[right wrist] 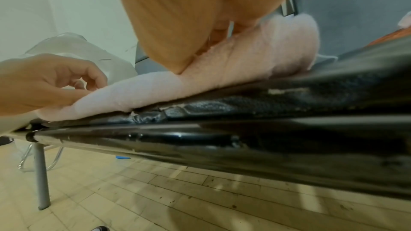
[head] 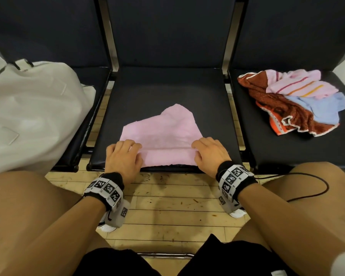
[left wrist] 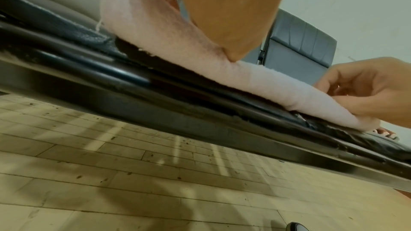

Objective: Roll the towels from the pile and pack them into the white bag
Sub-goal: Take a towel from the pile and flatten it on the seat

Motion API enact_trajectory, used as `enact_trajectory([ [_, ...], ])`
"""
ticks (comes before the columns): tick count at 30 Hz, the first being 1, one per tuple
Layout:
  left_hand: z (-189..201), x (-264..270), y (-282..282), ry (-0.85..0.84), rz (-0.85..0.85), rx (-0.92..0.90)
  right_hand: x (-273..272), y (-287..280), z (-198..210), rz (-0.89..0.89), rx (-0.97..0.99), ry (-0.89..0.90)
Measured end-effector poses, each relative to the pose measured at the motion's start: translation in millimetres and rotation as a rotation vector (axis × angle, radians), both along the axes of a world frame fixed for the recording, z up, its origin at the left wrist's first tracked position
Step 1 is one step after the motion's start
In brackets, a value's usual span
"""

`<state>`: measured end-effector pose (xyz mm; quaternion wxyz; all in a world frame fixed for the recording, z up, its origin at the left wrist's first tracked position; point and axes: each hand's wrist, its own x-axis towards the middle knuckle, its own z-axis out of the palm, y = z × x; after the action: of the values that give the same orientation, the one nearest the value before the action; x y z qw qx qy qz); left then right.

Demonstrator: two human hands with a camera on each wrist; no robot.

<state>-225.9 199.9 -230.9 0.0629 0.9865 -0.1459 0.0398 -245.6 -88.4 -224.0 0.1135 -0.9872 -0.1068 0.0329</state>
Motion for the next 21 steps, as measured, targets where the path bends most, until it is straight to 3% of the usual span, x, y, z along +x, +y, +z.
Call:
enact_trajectory([
  [3,-0.6,-1.1,-2.9,-0.074,-0.053,-0.002,1.5,1.6,-3.7,0.057,-0.057,-0.076],
  [6,-3.1,-3.7,-3.5,-0.044,-0.112,-0.023,-1.1,3.8,0.2,0.092,-0.054,-0.023],
  [21,0.8,-5.3,-5.5,0.054,-0.072,-0.042,1.6,-2.3,5.4,0.072,0.026,0.014],
])
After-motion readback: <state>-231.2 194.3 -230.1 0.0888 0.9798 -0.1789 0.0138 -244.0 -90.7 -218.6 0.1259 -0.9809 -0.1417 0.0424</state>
